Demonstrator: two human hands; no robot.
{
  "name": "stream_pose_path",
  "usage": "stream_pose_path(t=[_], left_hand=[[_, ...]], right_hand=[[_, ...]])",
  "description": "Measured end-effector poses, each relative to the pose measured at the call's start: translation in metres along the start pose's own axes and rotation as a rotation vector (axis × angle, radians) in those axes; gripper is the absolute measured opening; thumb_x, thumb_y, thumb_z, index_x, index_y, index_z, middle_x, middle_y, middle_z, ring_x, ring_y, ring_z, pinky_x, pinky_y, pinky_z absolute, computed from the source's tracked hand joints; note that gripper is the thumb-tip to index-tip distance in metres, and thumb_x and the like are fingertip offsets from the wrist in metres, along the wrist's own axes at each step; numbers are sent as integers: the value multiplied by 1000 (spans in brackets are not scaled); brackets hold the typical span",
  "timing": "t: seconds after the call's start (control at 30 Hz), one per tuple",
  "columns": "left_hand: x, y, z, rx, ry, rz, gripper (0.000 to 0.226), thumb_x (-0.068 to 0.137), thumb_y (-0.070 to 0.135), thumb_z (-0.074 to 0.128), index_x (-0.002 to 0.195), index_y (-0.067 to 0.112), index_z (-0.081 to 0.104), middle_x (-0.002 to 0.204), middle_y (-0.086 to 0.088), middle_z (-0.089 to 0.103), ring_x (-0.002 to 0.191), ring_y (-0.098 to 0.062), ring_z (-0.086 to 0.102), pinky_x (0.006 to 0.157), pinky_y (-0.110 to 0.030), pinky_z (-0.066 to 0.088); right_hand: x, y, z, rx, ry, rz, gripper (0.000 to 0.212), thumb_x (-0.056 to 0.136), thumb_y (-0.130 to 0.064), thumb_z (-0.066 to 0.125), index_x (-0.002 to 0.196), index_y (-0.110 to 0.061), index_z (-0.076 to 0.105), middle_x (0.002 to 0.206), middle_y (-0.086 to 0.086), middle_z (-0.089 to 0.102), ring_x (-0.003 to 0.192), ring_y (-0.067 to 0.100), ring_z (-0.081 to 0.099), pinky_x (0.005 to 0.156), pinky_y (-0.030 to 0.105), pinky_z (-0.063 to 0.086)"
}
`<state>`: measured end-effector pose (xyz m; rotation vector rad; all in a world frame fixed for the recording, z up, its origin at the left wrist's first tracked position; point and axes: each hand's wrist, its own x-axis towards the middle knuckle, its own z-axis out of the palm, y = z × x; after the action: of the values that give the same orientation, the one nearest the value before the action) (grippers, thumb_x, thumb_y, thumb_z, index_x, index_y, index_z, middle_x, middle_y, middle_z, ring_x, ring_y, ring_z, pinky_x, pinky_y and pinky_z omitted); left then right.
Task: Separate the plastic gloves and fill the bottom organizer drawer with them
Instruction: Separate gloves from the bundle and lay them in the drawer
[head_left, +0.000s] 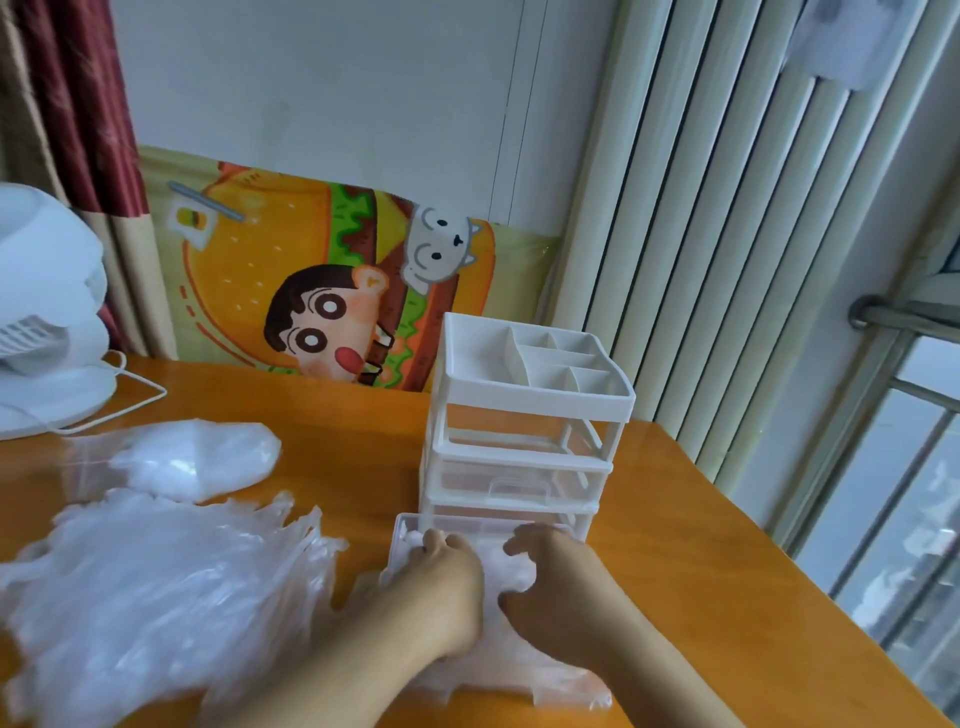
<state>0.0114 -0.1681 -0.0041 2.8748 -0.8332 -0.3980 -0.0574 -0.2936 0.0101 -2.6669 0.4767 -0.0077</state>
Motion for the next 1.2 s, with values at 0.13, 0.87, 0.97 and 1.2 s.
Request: stream_pose_path(t=[0.13,0.87,0.97,1.2], left_hand=[[-6,1,-1,-15,-26,7,76,99,-1,51,163,7,10,171,-18,5,156,-40,17,121,-49,29],[-59,-141,2,-214,171,39,43,79,74,66,98,37,54,92,14,59,81,-6,61,75,-30,56],[-52,-145,13,-228,356,52,15,96,46,60,89,33,56,86,12,61,77,-8,62,69,-28,54],[-59,-166,-25,-1298,551,154,9,98,19,68,94,22,76,93,3,79,93,-17,75,87,-34,55]], right_hand=[[-2,-6,4,-72,134,-20,48,96,-21,63,143,-28,58,149,-7,55,106,8,62,87,14,48],[-1,-91,19,231,560,-151,35,83,2,62,67,-28,71,71,-19,71,73,1,66,61,16,44],[4,-104,34,261,545,-189,36,81,2,62,66,-30,70,73,-20,72,74,1,66,61,11,47],[5,-107,49,576,686,-236,27,90,2,65,83,-24,68,81,-9,74,80,13,72,72,32,60]])
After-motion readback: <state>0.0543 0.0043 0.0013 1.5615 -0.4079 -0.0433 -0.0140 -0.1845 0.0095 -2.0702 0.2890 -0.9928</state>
